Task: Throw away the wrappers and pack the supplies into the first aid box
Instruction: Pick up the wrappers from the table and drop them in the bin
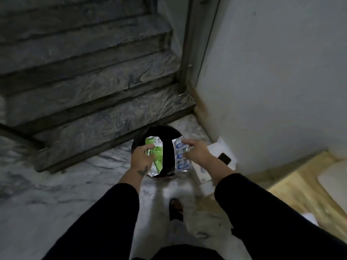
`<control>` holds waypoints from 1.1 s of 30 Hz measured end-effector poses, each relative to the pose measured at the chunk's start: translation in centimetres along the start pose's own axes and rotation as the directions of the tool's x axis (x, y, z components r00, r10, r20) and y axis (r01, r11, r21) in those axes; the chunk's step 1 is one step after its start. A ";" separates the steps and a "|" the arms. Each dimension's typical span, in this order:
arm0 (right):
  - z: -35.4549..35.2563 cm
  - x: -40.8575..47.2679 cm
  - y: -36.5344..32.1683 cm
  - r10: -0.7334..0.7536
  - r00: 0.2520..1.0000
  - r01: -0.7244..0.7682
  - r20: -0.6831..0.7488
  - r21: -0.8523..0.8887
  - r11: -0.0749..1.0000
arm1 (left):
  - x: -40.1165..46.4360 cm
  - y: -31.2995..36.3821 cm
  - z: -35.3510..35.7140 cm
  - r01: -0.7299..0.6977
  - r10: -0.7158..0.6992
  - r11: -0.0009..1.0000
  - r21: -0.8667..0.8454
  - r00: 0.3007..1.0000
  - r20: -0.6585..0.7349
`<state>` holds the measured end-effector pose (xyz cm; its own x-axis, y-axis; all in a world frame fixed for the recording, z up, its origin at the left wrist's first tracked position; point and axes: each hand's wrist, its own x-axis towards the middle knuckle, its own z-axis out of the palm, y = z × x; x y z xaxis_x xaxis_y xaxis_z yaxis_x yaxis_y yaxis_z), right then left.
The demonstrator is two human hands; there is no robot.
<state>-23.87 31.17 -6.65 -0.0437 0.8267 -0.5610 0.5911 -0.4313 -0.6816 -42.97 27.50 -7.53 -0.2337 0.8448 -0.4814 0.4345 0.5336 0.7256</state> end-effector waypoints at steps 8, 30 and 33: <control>6.3 12.7 2.3 0.068 0.997 -0.064 0.045 -0.076 0.995 | 11.2 -5.3 4.7 0.254 -0.249 0.966 -0.058 0.966 0.075; 3.7 10.5 -1.3 0.082 0.991 -0.030 0.108 -0.420 0.907 | 14.3 -0.4 1.5 -0.196 0.003 0.872 0.448 0.918 0.397; -0.5 5.9 -3.4 0.051 0.998 -0.036 0.021 -0.437 0.899 | 12.1 4.5 0.8 -0.373 0.085 0.783 0.497 0.856 0.509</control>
<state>-25.73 37.68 -7.33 -0.0307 0.7958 -0.6048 0.8846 -0.2600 -0.3870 -43.19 40.12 -10.49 0.2797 0.7487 -0.6010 0.8599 0.0830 0.5036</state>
